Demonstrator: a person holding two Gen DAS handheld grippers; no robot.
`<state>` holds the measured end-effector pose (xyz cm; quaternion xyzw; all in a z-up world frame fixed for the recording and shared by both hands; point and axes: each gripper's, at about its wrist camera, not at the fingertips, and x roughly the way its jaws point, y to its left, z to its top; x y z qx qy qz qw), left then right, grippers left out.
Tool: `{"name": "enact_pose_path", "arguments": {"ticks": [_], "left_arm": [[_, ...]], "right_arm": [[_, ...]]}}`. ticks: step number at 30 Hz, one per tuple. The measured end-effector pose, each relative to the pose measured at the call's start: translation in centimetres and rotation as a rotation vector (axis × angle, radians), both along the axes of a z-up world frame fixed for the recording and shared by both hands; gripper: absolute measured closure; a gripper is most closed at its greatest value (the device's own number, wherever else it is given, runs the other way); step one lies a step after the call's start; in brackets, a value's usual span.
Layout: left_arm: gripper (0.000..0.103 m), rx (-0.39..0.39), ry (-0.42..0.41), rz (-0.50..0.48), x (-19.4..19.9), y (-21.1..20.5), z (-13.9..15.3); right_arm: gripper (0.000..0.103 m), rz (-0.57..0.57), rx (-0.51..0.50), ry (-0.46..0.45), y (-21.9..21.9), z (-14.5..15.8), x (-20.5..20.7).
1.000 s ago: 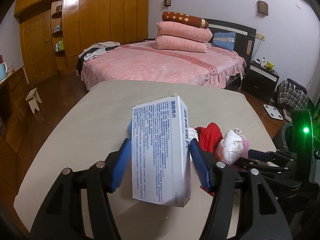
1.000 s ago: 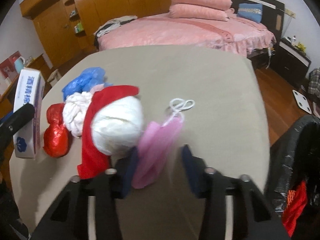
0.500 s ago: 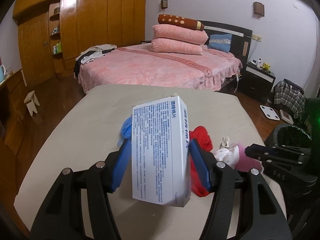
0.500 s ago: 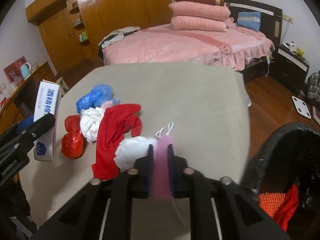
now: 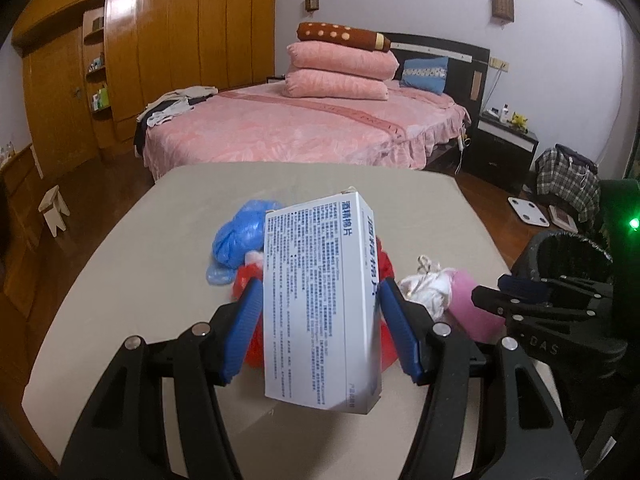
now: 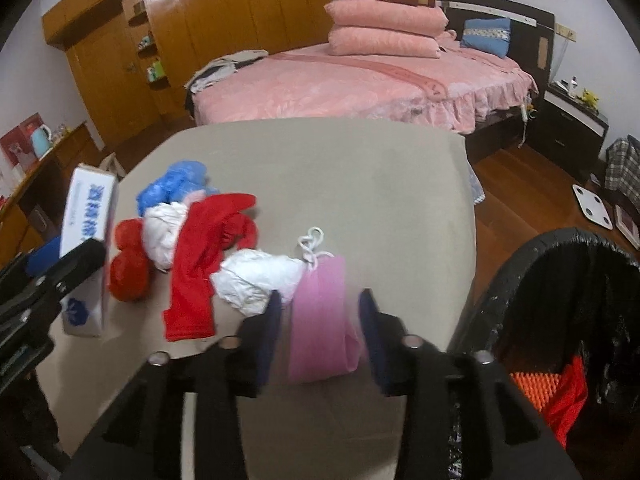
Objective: Collect trash
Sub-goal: 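Grasp the pink mask with the right gripper while the left gripper holds the box, then carry the white-blue box and pink mask over the bin and open both grippers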
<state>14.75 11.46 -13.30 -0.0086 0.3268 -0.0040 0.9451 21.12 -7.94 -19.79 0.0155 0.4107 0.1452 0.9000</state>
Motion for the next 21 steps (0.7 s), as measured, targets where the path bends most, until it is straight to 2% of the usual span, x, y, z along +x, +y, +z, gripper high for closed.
{"name": "enact_pose_path", "arguments": {"ticks": [2,6,7,8,9,11,14,21], "left_arm": [[0.044,0.005,0.007,0.002,0.1,0.0,-0.3],[0.044,-0.002,0.017,0.010,0.3,0.2,-0.5],[0.044,-0.003,0.019,0.012,0.3,0.3,-0.6],[0.044,-0.004,0.020,0.013,0.4,0.3,-0.6],[0.044,-0.004,0.021,0.013,0.3,0.3,-0.7],[0.044,-0.006,0.023,0.014,0.5,0.2,-0.6],[0.044,-0.013,0.022,0.016,0.6,0.1,-0.4],[0.044,-0.015,-0.008,0.003,0.4,-0.4,0.9]], "right_arm": [[0.043,-0.012,-0.007,0.021,0.1,-0.8,0.5],[0.042,0.000,-0.047,0.063,0.6,-2.4,1.2],[0.044,0.005,-0.066,0.077,0.8,-2.9,1.2],[0.056,0.005,-0.100,0.063,0.9,-3.0,1.0],[0.072,0.022,-0.111,0.054,1.0,-2.9,0.9],[0.081,0.038,-0.092,0.057,1.0,-2.7,0.7],[0.083,0.027,-0.078,0.035,0.6,-2.0,0.2],[0.083,-0.002,-0.027,-0.050,-0.5,1.8,-1.1]]}}
